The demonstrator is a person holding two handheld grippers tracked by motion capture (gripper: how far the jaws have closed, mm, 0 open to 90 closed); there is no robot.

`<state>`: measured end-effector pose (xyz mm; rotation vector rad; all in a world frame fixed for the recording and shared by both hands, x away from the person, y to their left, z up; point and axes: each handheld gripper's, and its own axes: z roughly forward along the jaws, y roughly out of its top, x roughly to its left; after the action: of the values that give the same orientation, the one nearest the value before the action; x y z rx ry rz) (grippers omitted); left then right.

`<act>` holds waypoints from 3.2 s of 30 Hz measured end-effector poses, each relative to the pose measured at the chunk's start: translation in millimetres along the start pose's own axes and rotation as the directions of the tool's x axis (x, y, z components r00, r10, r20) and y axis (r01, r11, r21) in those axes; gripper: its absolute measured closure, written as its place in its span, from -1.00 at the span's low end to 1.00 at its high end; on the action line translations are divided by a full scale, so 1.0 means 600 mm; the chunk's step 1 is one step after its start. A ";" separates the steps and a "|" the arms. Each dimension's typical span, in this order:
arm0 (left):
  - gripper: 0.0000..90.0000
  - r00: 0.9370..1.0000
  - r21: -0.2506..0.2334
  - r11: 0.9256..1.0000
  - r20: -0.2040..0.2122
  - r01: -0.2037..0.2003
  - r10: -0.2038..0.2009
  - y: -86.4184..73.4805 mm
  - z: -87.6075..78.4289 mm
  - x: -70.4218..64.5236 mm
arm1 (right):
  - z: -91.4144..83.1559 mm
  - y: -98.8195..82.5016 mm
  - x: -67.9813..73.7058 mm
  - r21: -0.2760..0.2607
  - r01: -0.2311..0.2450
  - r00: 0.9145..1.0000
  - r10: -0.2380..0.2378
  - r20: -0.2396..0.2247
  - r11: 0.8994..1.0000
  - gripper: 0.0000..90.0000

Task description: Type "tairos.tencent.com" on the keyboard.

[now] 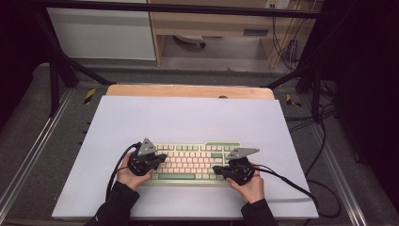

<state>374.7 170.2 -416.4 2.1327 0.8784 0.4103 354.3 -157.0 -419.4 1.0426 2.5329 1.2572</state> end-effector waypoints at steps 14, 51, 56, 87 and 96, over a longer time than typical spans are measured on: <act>1.00 1.000 0.008 1.000 0.001 0.003 -0.003 -0.003 0.022 0.000 | 0.000 -0.002 0.000 -0.001 -0.005 1.000 0.005 -0.006 1.000 1.00; 1.00 1.000 -0.027 1.000 0.027 0.008 -0.007 -0.017 -0.018 0.005 | -0.004 0.003 -0.001 -0.033 -0.011 1.000 0.011 0.002 0.999 1.00; 1.00 1.000 -0.036 0.999 0.024 0.019 -0.019 -0.025 -0.031 0.012 | -0.001 0.009 0.003 -0.035 -0.011 1.000 0.011 0.000 0.999 1.00; 1.00 0.998 -0.046 0.997 -0.001 0.061 -0.061 -0.074 -0.075 0.042 | 0.086 0.078 0.034 -0.013 0.025 0.999 -0.025 0.038 1.000 1.00; 1.00 0.998 -0.042 0.997 -0.002 0.063 -0.063 -0.075 -0.073 0.043 | 0.103 0.080 0.024 0.000 0.013 0.998 -0.013 0.056 1.000 1.00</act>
<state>348.9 232.9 -422.2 2.0609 0.9282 0.3971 392.9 -87.4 -420.7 1.0439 2.4932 1.2078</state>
